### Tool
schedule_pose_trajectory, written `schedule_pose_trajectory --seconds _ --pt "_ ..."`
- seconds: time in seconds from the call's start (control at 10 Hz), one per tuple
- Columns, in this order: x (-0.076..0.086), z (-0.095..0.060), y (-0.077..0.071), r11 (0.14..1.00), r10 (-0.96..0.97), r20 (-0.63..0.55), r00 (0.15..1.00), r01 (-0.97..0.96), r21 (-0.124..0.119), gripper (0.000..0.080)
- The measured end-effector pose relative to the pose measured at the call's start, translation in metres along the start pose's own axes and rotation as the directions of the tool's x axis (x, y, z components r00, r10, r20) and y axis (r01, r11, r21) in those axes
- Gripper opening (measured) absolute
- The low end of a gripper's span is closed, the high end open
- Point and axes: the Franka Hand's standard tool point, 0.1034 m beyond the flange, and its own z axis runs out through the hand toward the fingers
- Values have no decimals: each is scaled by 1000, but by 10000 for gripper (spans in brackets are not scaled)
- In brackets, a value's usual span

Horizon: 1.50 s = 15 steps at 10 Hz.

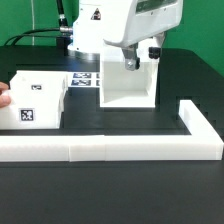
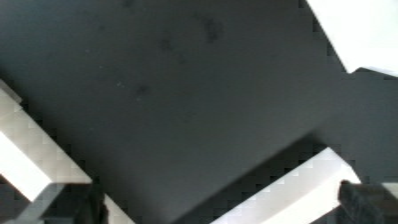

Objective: Assemble drawer

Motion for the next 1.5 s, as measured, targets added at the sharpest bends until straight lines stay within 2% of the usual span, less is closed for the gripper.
schedule_pose_trajectory --seconds 1.3,1.4,1.5 --pt "-1 0 -1 1000 8 1 1000 -8 1 650" --pt "-7 -5 -10 996 88 3 996 -88 -3 650" --pt "-15 -11 -25 988 152 4 988 -152 -9 650"
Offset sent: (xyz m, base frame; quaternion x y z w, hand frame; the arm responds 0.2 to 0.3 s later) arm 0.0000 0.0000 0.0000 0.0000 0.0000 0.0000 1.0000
